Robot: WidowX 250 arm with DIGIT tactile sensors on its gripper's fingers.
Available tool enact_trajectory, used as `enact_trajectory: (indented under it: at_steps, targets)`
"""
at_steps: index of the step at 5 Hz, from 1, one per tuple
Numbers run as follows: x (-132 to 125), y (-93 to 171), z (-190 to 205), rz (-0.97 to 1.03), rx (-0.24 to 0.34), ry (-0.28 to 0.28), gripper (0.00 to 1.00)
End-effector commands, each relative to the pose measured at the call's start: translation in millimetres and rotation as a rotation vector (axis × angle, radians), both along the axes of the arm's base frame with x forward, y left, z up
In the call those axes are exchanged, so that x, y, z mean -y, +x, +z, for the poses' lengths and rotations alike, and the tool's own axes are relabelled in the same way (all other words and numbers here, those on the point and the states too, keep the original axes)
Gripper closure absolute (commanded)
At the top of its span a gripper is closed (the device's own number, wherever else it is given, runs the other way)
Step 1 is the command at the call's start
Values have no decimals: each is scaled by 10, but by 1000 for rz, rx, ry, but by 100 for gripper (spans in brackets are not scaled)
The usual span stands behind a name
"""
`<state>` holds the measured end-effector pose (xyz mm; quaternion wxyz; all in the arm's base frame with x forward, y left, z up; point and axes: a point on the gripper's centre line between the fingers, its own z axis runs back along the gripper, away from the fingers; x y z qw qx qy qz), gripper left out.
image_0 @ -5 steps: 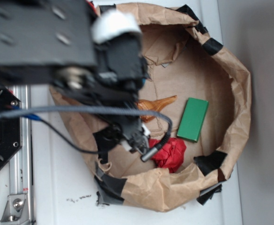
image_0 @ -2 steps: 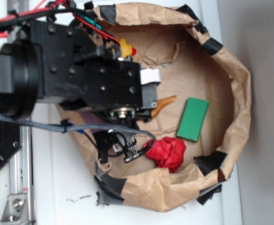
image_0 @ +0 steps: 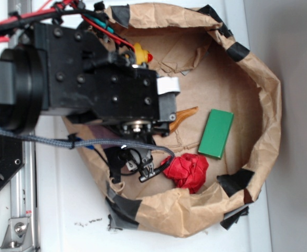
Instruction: Grab the black box.
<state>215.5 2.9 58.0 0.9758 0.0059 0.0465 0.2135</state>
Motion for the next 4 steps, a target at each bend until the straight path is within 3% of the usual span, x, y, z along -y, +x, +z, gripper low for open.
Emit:
enact_trajectory:
  at_steps: [1,2,3,4]
  targets:
    - [-239,-64,-116,-7,58,-13,0]
    - [-283,-66,-184,-157,82,83,0]
    - [-318,-3,-130,-408,101,117,0]
    - [-255,97,-107,-658,113,114,0]
